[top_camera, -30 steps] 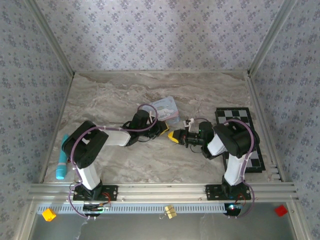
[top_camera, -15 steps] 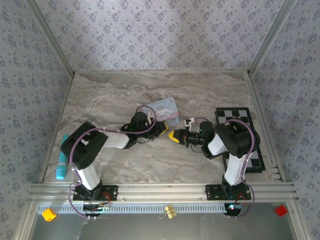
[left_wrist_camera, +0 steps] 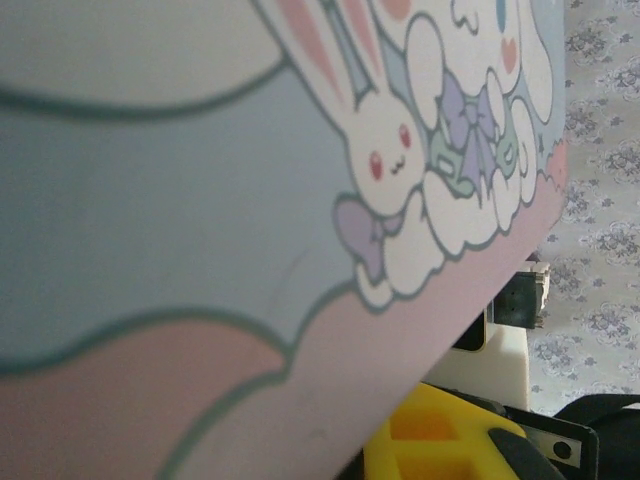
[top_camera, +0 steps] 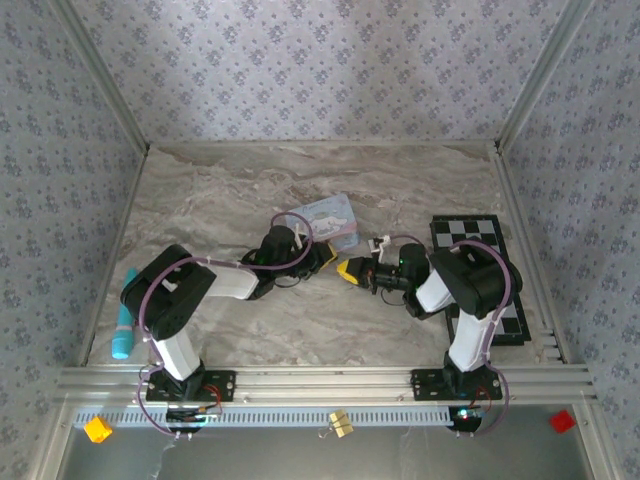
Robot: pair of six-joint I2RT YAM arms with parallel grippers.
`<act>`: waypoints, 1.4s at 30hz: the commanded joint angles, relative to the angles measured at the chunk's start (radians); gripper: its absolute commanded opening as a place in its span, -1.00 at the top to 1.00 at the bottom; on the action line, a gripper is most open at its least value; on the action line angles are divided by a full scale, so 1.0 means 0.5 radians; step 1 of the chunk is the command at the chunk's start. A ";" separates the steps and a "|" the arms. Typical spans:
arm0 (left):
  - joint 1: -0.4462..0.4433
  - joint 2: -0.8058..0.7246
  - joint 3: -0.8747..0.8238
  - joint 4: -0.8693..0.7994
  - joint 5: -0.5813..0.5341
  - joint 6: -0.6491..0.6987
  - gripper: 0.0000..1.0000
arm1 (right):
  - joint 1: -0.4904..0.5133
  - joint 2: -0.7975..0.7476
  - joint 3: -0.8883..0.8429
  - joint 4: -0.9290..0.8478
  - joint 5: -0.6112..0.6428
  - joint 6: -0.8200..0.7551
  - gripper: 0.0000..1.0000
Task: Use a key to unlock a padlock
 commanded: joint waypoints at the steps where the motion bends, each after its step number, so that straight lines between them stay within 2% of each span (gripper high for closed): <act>1: -0.059 -0.068 -0.025 0.104 0.063 -0.039 0.97 | 0.002 -0.066 -0.007 0.072 0.180 0.005 1.00; 27: -0.114 -0.029 -0.064 0.150 -0.153 -0.186 1.00 | 0.041 -0.137 -0.087 0.071 0.400 0.040 1.00; 42: -0.135 0.004 -0.064 0.168 -0.202 -0.234 1.00 | 0.103 -0.136 -0.143 0.072 0.592 0.015 1.00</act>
